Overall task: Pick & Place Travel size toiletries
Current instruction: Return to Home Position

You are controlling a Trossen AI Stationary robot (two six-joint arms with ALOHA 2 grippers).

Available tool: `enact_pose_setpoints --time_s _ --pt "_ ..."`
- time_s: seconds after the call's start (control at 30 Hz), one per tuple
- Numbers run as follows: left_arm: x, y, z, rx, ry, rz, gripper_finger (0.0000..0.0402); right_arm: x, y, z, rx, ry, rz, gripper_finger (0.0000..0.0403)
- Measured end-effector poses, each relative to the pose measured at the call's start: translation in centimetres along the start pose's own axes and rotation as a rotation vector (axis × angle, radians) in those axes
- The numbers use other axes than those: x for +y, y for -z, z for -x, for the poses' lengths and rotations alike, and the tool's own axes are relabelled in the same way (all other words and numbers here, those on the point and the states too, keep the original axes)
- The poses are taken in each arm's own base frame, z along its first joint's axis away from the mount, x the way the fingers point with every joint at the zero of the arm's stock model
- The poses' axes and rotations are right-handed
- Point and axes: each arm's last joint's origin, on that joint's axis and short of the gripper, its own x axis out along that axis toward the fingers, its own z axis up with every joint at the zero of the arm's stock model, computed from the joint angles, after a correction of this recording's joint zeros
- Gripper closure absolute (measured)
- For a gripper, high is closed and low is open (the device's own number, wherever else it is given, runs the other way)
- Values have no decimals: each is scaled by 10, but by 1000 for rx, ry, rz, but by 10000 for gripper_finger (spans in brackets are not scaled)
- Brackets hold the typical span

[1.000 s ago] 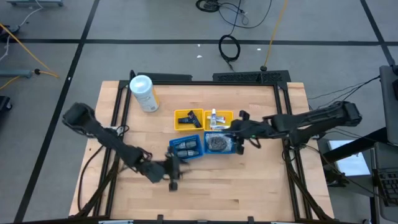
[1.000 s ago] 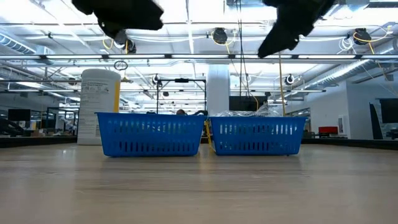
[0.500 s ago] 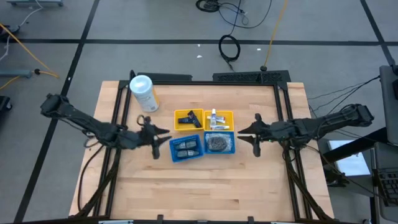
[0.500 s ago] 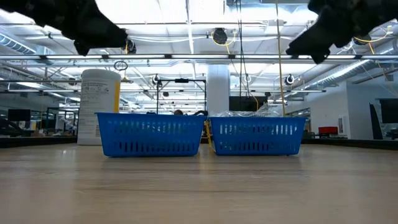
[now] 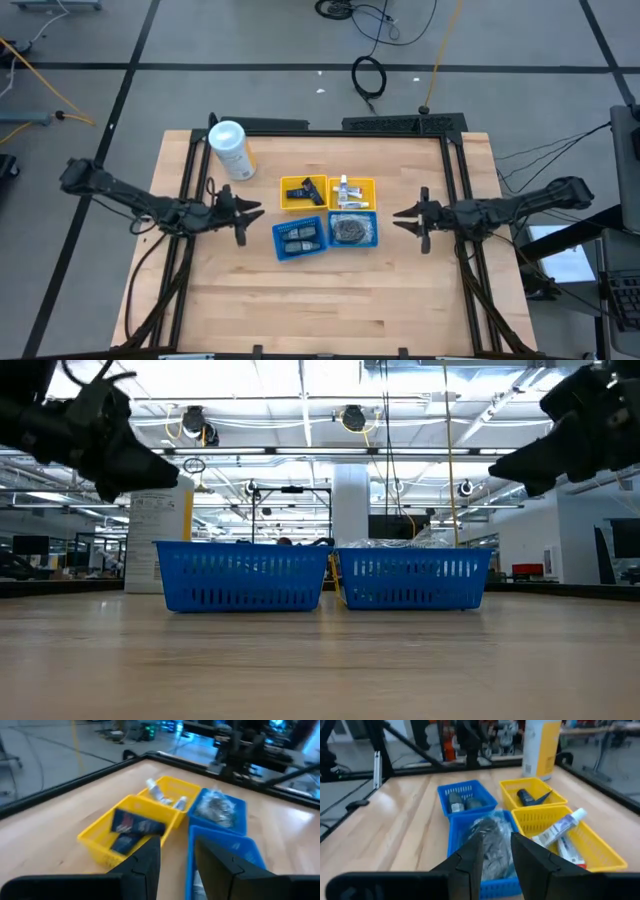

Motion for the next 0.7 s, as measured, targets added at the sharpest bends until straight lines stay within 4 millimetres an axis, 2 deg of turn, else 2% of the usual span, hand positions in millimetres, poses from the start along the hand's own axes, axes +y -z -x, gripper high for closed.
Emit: enact_pose_setpoints --time_s 0.23,0.33,0.53,0.7 --pt "14 21 7 -45 11 62 279 0 18 10 -98 -41 62 310" --pt "18 29 10 -67 18 78 279 0 15 13 -138 -53 95 310" --pt "20 42 11 51 13 64 279 0 13 16 -162 -63 110 310" --pt "22 45 11 85 2 137 279 1 15 16 -160 -88 126 310"
